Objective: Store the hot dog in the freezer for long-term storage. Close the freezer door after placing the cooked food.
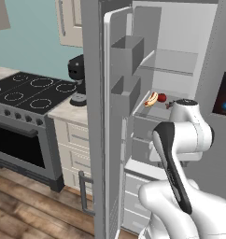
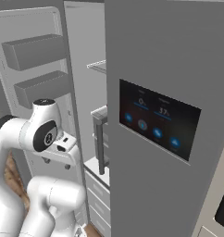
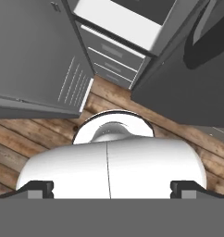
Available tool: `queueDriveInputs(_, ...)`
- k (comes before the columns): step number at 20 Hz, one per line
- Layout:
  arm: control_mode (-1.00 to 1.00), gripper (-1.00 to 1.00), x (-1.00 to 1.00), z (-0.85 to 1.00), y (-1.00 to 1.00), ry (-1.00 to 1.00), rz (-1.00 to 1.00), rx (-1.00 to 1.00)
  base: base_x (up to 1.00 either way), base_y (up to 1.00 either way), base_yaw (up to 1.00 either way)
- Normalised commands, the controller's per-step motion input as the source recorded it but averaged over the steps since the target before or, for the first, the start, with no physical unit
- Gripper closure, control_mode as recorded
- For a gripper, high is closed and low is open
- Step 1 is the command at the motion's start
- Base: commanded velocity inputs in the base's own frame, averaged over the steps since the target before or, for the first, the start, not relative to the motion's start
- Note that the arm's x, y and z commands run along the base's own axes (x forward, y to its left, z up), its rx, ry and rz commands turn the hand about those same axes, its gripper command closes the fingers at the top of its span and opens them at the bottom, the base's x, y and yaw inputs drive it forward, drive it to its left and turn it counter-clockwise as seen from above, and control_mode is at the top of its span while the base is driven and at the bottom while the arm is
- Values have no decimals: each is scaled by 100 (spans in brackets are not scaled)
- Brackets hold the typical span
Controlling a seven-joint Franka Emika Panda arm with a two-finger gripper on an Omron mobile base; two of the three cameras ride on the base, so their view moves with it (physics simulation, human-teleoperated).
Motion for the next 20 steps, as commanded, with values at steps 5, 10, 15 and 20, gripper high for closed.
queueDriveInputs(5,100,-100,-2,-1,0,0,-2,0,-13,2,-7)
queueDriveInputs(10,100,-100,0,0,0,0,0,0,-53,11,-33)
queueDriveInputs(15,100,-100,0,0,0,0,0,0,-38,11,-32)
queueDriveInputs(20,100,-100,0,0,0,0,0,0,-44,6,-42)
